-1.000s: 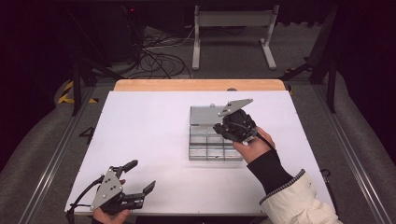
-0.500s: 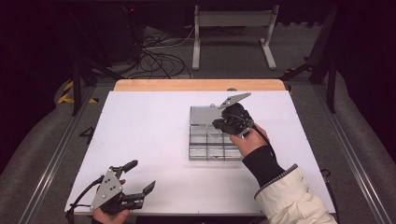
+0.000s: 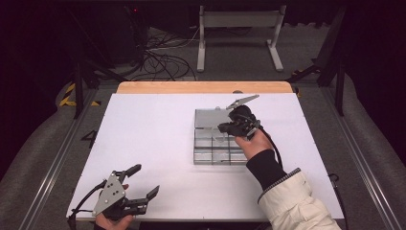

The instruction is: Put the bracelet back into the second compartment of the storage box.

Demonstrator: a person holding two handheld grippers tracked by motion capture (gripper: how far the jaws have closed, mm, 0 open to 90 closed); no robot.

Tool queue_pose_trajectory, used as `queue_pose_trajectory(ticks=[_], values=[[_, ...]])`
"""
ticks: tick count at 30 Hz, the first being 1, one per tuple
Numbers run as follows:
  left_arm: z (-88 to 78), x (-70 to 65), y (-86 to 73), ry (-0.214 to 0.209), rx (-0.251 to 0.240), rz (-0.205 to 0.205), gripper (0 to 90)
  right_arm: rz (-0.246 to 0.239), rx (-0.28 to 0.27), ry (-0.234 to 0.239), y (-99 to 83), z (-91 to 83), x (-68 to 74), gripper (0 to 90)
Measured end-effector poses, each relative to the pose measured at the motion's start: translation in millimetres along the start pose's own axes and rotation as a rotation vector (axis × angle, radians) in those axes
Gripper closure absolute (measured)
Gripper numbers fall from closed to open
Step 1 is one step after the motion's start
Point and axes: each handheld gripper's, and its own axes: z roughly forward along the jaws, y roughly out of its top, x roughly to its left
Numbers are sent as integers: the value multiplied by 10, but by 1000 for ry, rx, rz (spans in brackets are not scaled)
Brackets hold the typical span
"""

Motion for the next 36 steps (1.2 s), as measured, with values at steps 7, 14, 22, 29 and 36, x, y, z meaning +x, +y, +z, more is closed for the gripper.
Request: queue_pose_trajectory(ticks=[7,14,22,29,36], values=[[-1,2,-1,-1,0,-1,169,21,17,29,-49,82,-35,858],[0,1,-1,-1,0,-1,169,40,43,33,-100,151,-80,858],[-1,4,-1,-1,2,2,169,58,65,25,-158,246,-174,857],[-1,2,-1,-3,0,-1,169,75,85,7,-193,321,-257,851],[-2,3,-1,-3,1,0,169,43,69,-5,-206,351,-262,613]])
